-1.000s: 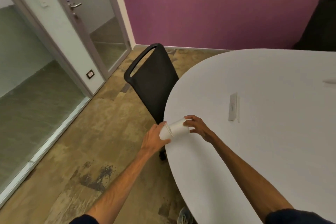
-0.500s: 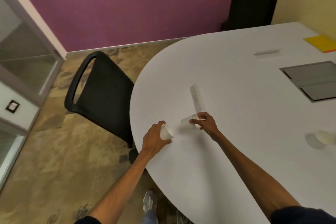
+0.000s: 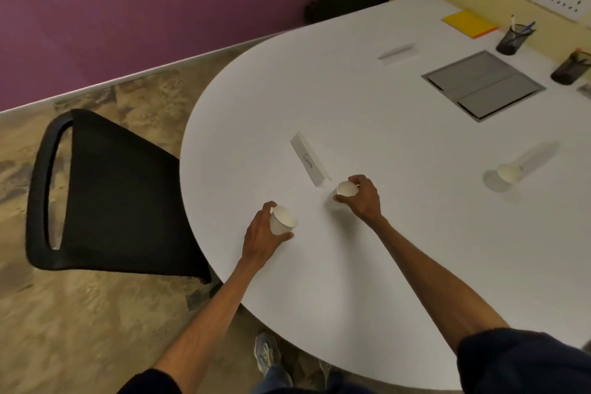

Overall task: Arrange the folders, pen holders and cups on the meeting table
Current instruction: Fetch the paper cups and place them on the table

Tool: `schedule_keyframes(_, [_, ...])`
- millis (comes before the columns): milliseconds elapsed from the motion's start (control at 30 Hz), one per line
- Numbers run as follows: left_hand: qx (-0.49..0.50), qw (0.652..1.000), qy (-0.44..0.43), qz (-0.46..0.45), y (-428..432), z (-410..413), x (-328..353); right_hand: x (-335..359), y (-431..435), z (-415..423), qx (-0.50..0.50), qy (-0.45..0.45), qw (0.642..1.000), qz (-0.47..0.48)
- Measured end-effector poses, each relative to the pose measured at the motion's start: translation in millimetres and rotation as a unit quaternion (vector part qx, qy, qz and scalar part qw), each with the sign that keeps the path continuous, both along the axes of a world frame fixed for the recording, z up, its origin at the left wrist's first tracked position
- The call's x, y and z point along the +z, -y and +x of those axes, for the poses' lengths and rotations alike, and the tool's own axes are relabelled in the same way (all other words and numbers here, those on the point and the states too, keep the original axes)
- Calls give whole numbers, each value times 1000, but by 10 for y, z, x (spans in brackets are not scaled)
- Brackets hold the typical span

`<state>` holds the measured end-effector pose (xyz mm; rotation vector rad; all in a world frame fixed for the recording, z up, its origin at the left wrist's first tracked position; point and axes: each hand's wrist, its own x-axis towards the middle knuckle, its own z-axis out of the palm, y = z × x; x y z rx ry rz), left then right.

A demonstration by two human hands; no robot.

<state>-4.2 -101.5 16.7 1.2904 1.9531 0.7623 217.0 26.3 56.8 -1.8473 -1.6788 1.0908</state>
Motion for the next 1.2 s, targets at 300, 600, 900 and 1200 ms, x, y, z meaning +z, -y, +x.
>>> schedule_keyframes(300, [-49, 999, 24, 3, -107, -67, -124, -209, -38, -153, -26, 41, 999, -5])
schedule_keyframes(600, [-49, 999, 11, 1, -112, -109, -181, -328, -173, -196, -32, 74, 997, -16])
schedule_keyframes(900, [-46, 999, 14, 6, -191, -65, -203, -418, -220, -177, -26, 55, 998, -36])
schedule_keyframes(1200, [-31, 999, -19, -3, -165, -64, -91, -300, -228, -238, 14, 21, 999, 32])
